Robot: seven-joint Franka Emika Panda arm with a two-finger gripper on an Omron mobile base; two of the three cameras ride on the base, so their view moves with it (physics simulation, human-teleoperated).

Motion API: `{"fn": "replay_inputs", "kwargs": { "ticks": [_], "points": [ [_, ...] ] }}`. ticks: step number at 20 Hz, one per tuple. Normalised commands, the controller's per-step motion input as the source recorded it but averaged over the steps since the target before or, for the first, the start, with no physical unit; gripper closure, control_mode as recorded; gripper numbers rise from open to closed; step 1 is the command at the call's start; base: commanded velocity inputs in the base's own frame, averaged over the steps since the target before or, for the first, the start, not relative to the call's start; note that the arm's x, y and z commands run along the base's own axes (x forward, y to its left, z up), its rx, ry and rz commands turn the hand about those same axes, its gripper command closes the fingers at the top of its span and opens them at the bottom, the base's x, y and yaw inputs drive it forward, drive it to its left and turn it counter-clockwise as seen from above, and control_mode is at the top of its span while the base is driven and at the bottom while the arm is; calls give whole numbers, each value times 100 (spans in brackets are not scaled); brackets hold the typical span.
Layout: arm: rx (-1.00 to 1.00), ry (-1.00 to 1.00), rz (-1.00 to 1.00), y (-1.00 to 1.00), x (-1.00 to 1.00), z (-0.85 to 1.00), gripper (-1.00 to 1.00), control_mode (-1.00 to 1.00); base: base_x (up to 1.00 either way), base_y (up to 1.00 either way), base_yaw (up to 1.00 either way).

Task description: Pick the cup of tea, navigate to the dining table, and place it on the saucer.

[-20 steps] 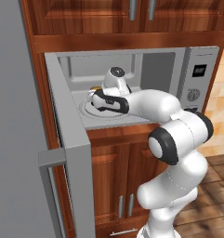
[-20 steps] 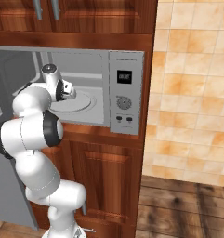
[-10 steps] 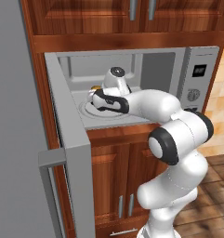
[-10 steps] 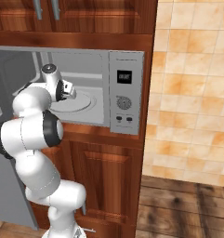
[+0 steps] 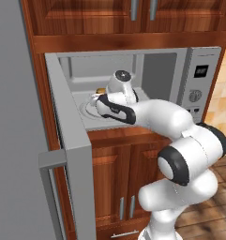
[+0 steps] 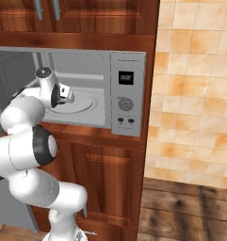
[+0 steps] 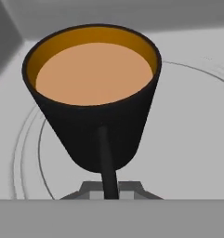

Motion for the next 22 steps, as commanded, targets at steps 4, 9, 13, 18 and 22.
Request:
{"fn": "replay_inputs", "kwargs": {
  "ticks": [4, 9, 13, 18, 22],
  "points": [
    [1, -14, 0, -33, -86, 1, 100, -100, 0, 0, 0],
    [0, -9, 0, -38, -69, 33, 100, -100, 0, 0, 0],
    [0, 0, 0, -44, -84, 51, 100, -100, 0, 0, 0],
    [-9, 7, 8, -28, -80, 69, 100, -100, 0, 0, 0],
    [-15, 9, 11, -23, -67, 18, 100, -100, 0, 0, 0]
  ]
}}
